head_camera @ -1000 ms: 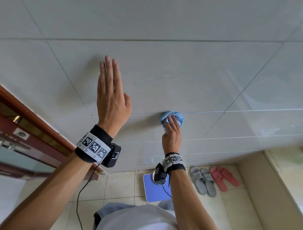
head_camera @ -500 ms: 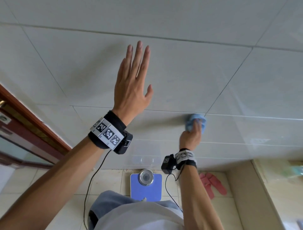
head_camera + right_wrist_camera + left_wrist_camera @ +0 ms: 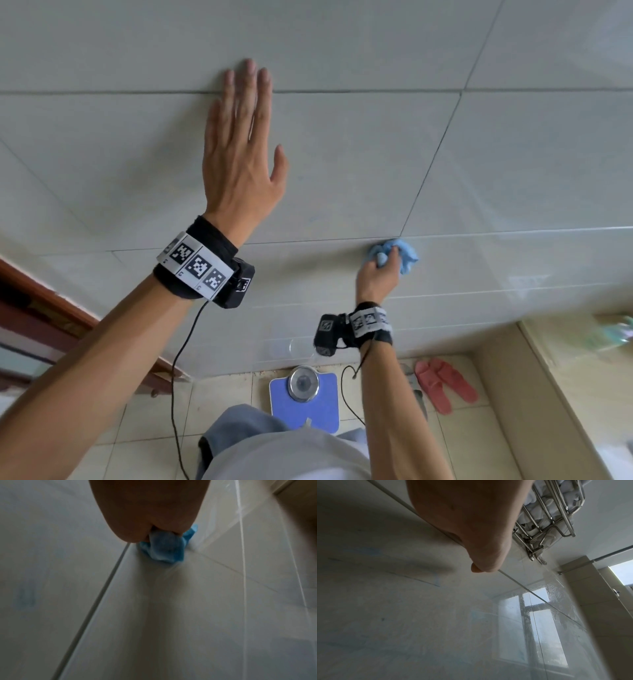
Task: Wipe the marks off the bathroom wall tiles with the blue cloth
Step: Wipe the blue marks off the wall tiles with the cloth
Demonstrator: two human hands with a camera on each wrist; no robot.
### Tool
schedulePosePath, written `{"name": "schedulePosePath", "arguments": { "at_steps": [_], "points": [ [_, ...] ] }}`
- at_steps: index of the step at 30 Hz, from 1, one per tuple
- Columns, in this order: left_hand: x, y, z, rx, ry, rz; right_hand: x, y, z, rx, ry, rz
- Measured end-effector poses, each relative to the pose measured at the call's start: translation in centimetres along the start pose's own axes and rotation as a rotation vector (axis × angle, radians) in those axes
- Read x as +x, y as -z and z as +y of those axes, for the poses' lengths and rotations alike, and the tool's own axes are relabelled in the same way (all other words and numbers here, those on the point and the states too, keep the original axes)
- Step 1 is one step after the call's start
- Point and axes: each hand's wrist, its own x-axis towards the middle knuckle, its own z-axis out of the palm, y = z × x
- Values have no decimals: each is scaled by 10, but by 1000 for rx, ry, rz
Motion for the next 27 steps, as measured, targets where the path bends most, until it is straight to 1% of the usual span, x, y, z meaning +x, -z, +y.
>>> {"name": "schedulePosePath", "arguments": {
  "at_steps": [4,6,8,9,10,13,14,16,18,20,23,25,27],
  "points": [
    [1,-3,3,13,-11,15,-54,-38,9,-141,249,-155],
    [0,-3,1,25,-25,25,-64,-39,15,-187,365,-190],
    [0,-2,-2,38,-43,35,-57,-29,22,-243,447,-201],
    [1,-2,-3,38,-56,41,-50,-24,26,-277,451,-200],
    [1,-1,-5,27,-70,49,-40,-18,29,-295,420,-182],
    [-1,6,-13,-14,-79,100,-10,-13,20,-211,232,-32],
    [-2,10,-17,-14,-61,120,-5,-15,15,-181,185,3],
    [-2,14,-25,-12,-30,146,-13,-22,5,-160,158,25],
    [-1,17,-32,-6,-13,146,-38,-35,1,-163,187,-16],
    [0,16,-35,-5,-5,130,-73,-49,2,-182,239,-116],
    [2,14,-35,-23,-7,118,-108,-63,2,-186,366,-234],
    [2,12,-32,-41,-15,114,-111,-59,8,-161,415,-261],
    [1,11,-33,-57,-10,113,-101,-48,12,-124,438,-227]
  ]
}}
